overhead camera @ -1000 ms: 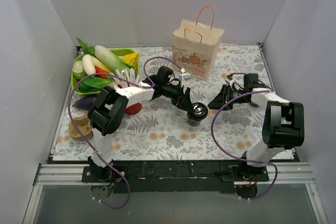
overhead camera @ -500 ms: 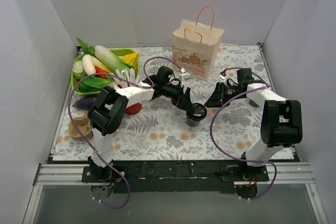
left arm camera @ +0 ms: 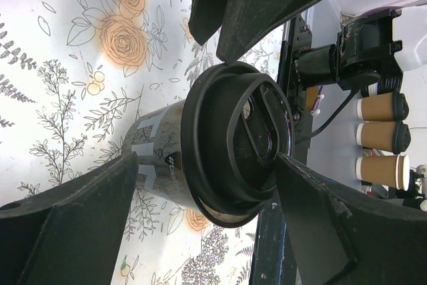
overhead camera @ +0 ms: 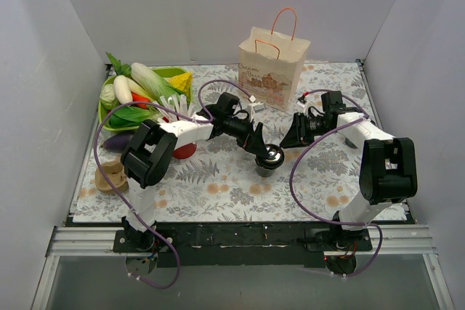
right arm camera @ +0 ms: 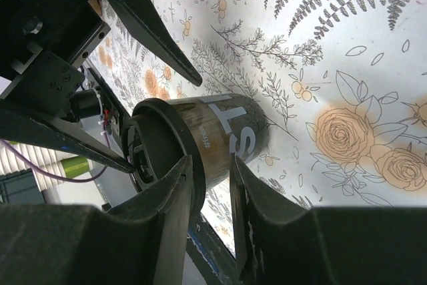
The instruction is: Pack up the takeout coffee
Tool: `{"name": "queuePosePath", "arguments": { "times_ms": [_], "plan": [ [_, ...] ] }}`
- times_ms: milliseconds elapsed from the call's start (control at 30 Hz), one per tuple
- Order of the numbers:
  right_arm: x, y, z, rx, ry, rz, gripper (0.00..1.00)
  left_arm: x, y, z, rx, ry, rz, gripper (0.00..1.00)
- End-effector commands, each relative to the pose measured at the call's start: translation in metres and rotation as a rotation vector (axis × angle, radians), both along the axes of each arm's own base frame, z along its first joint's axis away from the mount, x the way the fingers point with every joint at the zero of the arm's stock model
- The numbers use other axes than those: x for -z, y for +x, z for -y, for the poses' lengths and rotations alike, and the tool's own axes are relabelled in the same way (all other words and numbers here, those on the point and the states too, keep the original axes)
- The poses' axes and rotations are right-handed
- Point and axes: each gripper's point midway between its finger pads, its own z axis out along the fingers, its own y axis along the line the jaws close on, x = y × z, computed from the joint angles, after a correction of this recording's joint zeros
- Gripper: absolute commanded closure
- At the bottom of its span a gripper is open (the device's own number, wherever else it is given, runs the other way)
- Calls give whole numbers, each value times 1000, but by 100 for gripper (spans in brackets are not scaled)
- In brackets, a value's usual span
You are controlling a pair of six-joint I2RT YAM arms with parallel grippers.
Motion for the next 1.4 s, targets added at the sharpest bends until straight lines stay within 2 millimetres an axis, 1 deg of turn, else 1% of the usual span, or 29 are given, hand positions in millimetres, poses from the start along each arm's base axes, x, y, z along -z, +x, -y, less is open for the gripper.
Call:
{"name": "queuePosePath", "arguments": {
  "times_ms": [0,233,700,733,1167,1367],
  "plan": [
    [-7,4,-3,-34,-25,46,64,-12,1,-6,-17,1,67,17],
    [-8,2,-9,-65,-45,71,64,-11,1,-8,-26,7,76,15],
    [-12,2,-12,-83,-59,96,64,-16,2,-10,-21,-1,122,11],
    [-12,1,-11,-82,-62,95,64,-18,2,-10,-21,-2,128,2],
    [-15,0,-15,-99,-90,127,64,-21,3,-12,-24,0,159,2],
    [-13,1,-15,-98,-130,134,64,-24,3,-14,-32,4,171,2]
  ]
}}
